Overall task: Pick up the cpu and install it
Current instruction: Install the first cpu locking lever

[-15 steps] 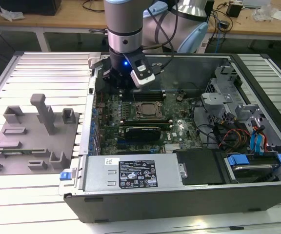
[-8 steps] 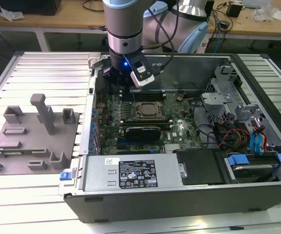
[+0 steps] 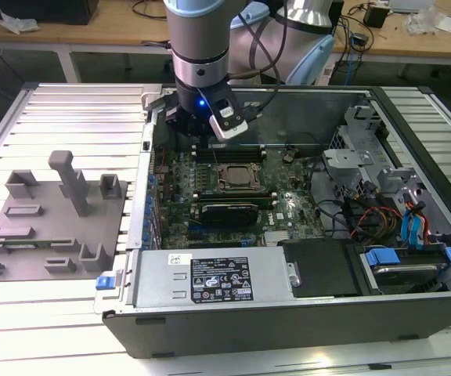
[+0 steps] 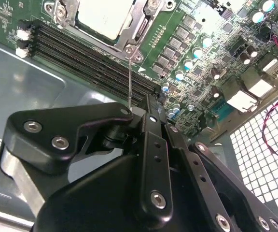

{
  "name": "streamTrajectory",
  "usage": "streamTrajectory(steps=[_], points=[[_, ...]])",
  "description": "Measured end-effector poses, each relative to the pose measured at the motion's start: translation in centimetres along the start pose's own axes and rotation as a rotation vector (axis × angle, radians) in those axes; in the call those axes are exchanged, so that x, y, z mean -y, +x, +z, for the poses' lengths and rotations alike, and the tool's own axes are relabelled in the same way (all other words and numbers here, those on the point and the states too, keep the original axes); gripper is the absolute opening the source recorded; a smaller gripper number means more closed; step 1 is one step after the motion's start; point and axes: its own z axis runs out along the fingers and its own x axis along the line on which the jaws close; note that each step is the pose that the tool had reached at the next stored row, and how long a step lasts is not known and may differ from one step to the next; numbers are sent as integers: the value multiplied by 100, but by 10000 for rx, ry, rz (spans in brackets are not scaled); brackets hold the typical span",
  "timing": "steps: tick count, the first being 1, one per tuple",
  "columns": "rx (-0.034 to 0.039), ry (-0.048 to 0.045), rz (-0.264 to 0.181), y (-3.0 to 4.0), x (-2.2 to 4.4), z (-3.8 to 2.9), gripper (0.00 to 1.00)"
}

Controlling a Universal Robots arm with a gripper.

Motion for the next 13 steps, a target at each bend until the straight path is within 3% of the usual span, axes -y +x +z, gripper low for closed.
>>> streamTrajectory(steps=[2,5,13], points=[[1,1,2,-25,-1,1,11],[-3,1,5,-127,-2,5,11],[-16,3,44,-314,10,14,11]])
